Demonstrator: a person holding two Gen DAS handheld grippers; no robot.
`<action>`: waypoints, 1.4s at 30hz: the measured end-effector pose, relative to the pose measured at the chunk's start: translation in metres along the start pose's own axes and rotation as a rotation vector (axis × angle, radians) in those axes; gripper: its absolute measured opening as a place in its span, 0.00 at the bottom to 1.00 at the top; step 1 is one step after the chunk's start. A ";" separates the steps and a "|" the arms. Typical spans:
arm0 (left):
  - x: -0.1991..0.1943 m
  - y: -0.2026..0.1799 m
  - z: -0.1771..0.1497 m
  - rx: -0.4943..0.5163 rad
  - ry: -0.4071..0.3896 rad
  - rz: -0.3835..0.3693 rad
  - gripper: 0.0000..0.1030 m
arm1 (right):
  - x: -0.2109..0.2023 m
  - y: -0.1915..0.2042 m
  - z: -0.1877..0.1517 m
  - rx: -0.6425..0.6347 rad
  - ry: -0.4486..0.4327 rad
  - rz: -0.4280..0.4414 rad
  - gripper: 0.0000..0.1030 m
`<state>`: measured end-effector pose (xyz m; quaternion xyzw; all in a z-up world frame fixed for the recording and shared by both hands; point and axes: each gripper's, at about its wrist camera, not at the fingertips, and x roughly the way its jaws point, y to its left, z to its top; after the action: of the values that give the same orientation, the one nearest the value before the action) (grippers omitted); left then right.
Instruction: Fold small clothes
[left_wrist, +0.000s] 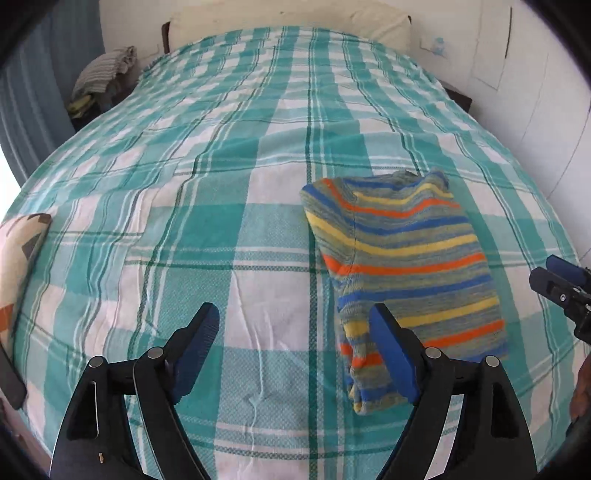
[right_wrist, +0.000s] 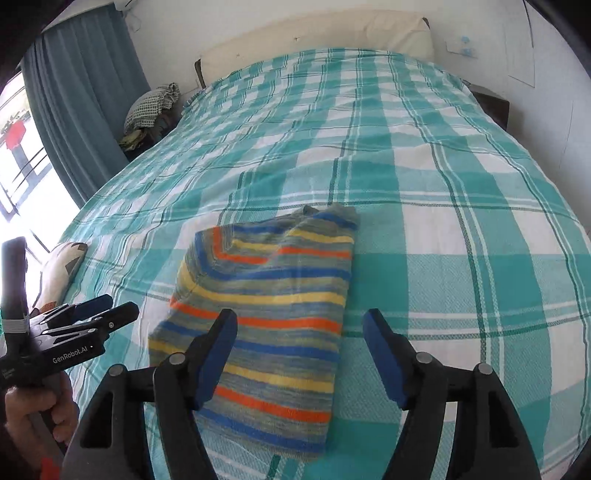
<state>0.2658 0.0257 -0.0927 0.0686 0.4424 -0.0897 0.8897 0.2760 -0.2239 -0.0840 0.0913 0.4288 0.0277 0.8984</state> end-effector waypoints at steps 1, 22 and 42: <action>-0.012 -0.004 -0.009 0.022 -0.019 0.039 0.97 | -0.009 -0.001 -0.013 -0.023 0.007 -0.020 0.78; -0.163 -0.029 -0.092 -0.033 0.070 0.079 0.97 | -0.172 0.047 -0.131 -0.117 0.083 -0.068 0.95; -0.232 -0.030 -0.143 0.007 0.065 0.132 0.97 | -0.262 0.069 -0.173 -0.136 0.087 -0.045 1.00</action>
<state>0.0111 0.0482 0.0054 0.1037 0.4652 -0.0303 0.8786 -0.0214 -0.1657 0.0235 0.0190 0.4665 0.0406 0.8834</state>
